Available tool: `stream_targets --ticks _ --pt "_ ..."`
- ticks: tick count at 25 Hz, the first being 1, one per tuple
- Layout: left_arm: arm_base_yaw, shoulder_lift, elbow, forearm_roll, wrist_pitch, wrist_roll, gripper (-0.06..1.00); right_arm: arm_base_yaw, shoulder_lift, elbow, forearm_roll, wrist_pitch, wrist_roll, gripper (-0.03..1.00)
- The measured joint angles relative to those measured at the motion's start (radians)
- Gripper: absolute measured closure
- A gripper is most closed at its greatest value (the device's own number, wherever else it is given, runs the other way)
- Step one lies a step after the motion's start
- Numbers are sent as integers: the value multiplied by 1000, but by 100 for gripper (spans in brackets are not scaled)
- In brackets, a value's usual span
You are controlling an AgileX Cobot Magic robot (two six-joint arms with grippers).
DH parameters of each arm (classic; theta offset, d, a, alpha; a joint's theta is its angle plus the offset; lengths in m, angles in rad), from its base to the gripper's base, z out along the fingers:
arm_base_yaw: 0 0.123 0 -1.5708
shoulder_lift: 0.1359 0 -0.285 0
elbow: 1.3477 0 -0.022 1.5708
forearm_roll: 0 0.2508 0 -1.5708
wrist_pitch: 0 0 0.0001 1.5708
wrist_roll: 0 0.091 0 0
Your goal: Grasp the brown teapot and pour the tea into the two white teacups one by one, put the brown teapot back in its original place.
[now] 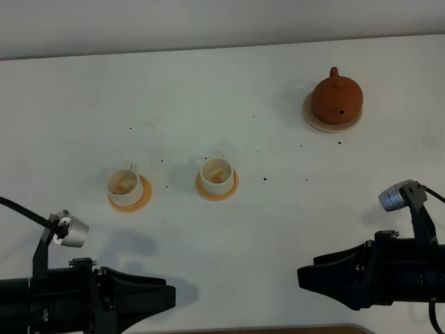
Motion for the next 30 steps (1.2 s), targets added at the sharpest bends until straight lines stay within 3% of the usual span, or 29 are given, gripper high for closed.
stream_targets --ticks 20,26,30 --pt "0 0 0 0 0 1 55 0 0 0 1 39 0 46" --pt "0 0 0 0 0 104 55 0 0 0 1 47 0 46" --pt "0 0 0 -1 2 120 55 0 0 0 1 49 0 46"
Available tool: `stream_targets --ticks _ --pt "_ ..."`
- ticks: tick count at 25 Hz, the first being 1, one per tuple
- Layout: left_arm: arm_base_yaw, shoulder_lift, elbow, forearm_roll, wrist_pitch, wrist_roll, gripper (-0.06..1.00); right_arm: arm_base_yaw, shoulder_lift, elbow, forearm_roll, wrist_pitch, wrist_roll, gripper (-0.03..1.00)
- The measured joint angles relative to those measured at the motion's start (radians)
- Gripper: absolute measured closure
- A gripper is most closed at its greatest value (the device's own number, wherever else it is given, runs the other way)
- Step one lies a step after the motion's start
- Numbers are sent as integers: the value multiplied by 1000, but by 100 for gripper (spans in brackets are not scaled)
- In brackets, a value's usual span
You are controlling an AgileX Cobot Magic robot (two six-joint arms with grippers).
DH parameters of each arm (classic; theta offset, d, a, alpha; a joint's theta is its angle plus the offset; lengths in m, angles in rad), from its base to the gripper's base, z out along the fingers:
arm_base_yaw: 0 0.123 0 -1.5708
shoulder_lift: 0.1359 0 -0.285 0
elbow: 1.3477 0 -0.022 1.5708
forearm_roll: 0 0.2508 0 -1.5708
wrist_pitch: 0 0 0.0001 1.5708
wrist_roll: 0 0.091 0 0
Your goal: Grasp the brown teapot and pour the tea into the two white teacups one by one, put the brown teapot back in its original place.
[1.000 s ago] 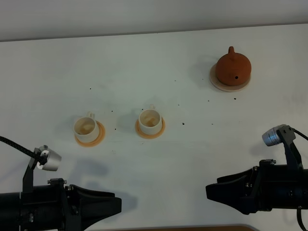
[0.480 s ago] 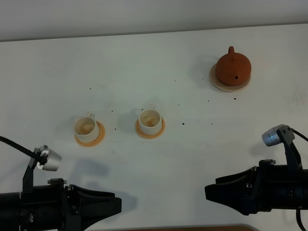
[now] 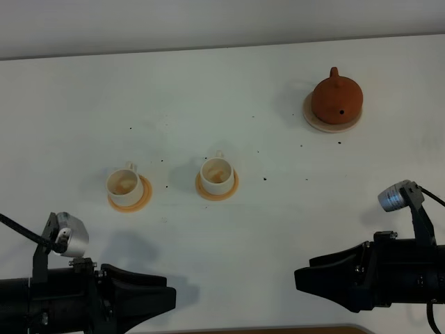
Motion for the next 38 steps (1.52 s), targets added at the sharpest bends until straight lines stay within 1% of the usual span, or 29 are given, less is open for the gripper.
stream_targets --ticks 4,8,13,22,27,33,38 --pt "0 0 0 -60 42 -41 55 0 0 0 0 16 0 46" --pt "0 0 0 -91 50 -48 55 0 0 0 0 27 0 46" --pt "0 0 0 -97 57 -54 55 0 0 0 0 34 8 46" --pt "0 0 0 -97 103 -82 55 0 0 0 0 40 31 46" --pt "0 0 0 -99 103 -86 55 0 0 0 0 41 59 46" --pt "0 0 0 -121 103 -87 55 0 1 -11 -1 41 67 46" --pt "0 0 -38 -121 105 -101 55 0 2 -51 -1 41 67 46"
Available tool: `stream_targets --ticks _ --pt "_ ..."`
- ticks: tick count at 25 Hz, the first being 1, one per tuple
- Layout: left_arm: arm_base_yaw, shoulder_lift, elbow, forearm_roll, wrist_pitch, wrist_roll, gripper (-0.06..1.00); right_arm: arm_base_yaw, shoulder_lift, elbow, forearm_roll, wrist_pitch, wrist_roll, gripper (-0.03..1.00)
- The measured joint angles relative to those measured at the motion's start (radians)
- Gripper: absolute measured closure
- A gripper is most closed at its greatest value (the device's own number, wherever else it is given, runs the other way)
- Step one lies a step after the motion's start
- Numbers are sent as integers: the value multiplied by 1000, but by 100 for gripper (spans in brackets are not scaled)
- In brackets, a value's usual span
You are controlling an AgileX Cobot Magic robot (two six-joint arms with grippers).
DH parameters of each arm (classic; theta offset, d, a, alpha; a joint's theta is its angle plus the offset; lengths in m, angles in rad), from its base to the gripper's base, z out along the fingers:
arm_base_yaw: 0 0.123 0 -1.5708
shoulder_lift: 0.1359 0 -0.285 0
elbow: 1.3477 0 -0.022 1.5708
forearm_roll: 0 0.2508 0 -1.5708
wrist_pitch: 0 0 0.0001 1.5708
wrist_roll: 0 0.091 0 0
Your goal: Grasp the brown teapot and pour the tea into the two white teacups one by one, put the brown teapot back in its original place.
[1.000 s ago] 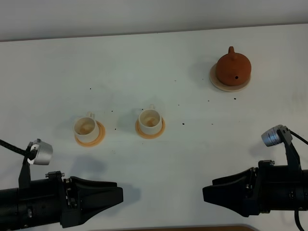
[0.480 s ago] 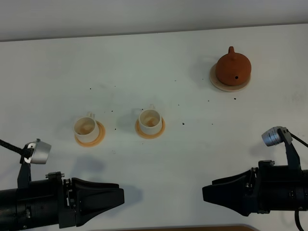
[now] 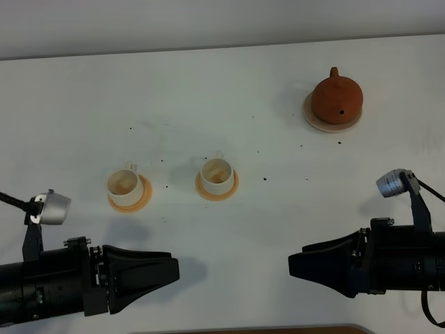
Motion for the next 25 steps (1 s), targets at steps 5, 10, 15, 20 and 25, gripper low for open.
stream_targets --ticks 5,10,15,20,25 --pt "0 0 -45 48 0 -46 55 0 0 -11 -2 1 1 46" --pt "0 0 -72 71 -1 -65 55 0 1 -20 -3 1 1 46" --pt "0 0 -81 72 -2 -68 55 0 1 -40 -6 4 7 46" --pt "0 0 -82 73 -2 -68 55 0 1 -40 -12 4 8 46" --pt "0 0 -93 75 -2 -70 55 0 1 -40 -12 4 8 46"
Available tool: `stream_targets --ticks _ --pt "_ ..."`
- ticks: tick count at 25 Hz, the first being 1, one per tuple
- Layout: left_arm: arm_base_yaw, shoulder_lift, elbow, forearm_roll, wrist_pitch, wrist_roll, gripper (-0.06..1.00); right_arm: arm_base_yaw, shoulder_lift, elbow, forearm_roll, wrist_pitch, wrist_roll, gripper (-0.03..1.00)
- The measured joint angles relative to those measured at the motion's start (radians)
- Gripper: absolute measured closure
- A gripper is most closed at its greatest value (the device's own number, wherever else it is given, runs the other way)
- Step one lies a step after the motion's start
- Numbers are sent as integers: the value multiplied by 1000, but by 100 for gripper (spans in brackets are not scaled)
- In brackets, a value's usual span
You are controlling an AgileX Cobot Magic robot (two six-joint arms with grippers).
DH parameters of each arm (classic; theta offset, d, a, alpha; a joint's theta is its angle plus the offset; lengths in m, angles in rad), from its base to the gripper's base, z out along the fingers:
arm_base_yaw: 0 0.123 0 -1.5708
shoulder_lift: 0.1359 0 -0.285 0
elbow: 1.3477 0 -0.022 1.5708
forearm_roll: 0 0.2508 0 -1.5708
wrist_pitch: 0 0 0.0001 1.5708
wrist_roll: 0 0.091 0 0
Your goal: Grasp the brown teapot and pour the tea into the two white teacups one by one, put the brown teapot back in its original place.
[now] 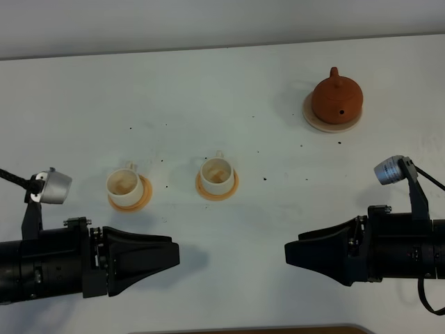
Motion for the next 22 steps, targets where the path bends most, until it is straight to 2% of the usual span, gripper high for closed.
stream_targets --ticks 3,7,14,17,22 --pt "0 0 -29 17 0 -14 55 0 0 0 0 0 0 46" --pt "0 0 -93 96 0 -87 56 0 0 -1 0 -2 0 46" --pt "0 2 -266 289 3 -317 57 0 1 -79 -49 -29 37 46" --pt "0 2 -320 352 -5 -400 57 0 1 -130 -111 -71 91 46" --pt "0 -2 -349 471 -80 -532 57 0 3 -216 -263 -174 222 46"
